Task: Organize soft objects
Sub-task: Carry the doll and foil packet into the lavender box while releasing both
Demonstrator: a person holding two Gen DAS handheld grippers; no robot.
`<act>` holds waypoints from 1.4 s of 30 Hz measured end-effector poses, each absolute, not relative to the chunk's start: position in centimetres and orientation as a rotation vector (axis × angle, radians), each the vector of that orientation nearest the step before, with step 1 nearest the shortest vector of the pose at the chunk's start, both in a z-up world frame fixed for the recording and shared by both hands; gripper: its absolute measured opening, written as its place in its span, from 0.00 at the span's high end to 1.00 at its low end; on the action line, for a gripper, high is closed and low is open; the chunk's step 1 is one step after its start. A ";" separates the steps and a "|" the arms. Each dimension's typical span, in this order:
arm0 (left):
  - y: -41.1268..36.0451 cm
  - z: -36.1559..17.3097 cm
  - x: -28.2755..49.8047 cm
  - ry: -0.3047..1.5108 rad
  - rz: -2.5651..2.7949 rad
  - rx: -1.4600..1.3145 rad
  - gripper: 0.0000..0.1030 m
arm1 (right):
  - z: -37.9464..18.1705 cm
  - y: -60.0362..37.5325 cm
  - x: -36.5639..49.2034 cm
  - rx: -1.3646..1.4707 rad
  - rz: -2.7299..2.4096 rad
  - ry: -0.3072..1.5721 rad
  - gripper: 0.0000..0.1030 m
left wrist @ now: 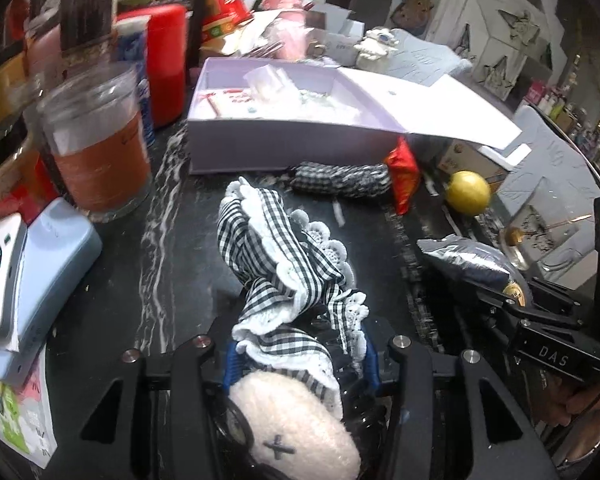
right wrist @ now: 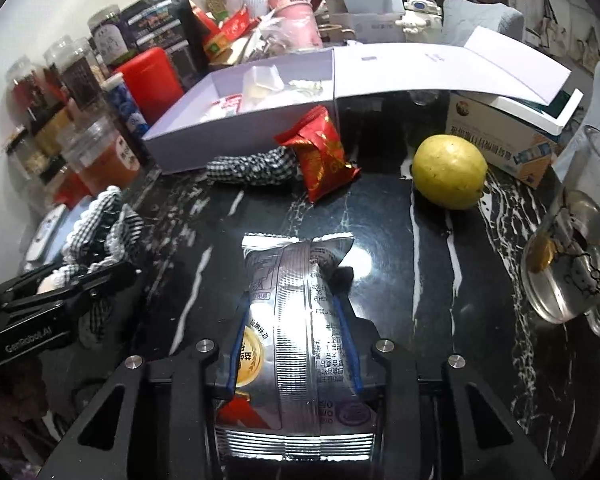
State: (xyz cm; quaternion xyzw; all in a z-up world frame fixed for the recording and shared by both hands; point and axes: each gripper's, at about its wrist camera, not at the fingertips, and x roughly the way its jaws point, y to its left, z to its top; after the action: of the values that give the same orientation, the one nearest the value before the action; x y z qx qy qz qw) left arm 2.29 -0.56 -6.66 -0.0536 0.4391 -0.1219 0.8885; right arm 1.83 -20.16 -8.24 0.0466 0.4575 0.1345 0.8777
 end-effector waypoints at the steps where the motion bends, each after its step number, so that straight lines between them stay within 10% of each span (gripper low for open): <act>1: -0.9 -6.1 2.1 0.898 -0.261 -0.100 0.56 | -7.9 -20.3 1.6 0.107 0.288 0.948 0.63; 42: -3.2 7.1 15.4 0.507 -0.290 -0.064 0.56 | 4.9 -20.3 13.9 0.110 0.332 0.637 0.63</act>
State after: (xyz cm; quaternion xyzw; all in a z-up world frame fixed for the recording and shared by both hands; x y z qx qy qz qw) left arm 15.39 -3.24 7.10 -0.0314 0.2498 -0.1427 0.9572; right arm 13.89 -20.34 4.86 0.0538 0.3117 0.1623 0.9347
